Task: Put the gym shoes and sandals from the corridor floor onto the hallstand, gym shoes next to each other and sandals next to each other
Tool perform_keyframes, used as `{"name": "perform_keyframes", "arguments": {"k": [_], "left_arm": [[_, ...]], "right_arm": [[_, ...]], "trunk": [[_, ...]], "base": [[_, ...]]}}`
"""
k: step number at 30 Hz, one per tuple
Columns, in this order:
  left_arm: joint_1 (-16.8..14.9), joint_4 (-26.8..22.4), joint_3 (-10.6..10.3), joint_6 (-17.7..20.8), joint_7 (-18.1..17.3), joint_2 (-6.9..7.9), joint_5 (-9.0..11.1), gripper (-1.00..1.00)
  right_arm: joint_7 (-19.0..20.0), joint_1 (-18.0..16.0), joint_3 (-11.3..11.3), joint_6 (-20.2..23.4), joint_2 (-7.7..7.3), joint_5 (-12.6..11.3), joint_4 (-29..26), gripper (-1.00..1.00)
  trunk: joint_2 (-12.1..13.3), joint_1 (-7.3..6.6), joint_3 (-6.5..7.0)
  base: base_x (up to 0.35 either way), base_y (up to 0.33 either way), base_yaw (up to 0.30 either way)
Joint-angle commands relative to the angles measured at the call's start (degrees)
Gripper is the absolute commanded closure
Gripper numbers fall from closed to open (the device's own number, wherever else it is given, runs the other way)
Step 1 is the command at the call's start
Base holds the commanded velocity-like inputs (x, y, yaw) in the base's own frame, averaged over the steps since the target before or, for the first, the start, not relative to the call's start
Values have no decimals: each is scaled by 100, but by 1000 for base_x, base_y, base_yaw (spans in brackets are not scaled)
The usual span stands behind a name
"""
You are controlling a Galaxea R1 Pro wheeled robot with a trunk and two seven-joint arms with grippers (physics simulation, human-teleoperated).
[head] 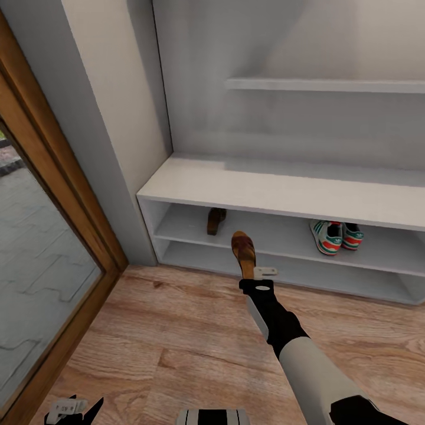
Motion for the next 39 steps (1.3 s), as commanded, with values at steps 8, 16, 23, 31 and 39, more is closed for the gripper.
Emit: {"name": "perform_keyframes", "arguments": {"k": [8,16,23,31,39], "left_arm": [[-4,7,19,12,-55,-1,40,-100],[-4,7,21,12,-55,-1,40,-100],[-4,7,21,12,-55,-1,40,-100],[-4,7,21,12,-55,-1,40,-100],[-4,7,20,12,-55,-1,40,-100]], "right_arm": [[-56,-1,13,19,0,-58,-5,100],[-63,-5,4,31,0,-51,14,100],[-217,-5,4,45,0,-54,232,100],[-480,-5,12,39,0,-65,238,100],[-507,-6,25,35,0,-66,227,100]], "trunk": [[-2,-1,-4],[-2,-1,-4],[-2,-1,-4],[-2,-1,-4],[-2,-1,-4]], "base": [[188,0,0],[117,0,0],[6,0,0],[0,0,0],[1,0,0]]}}
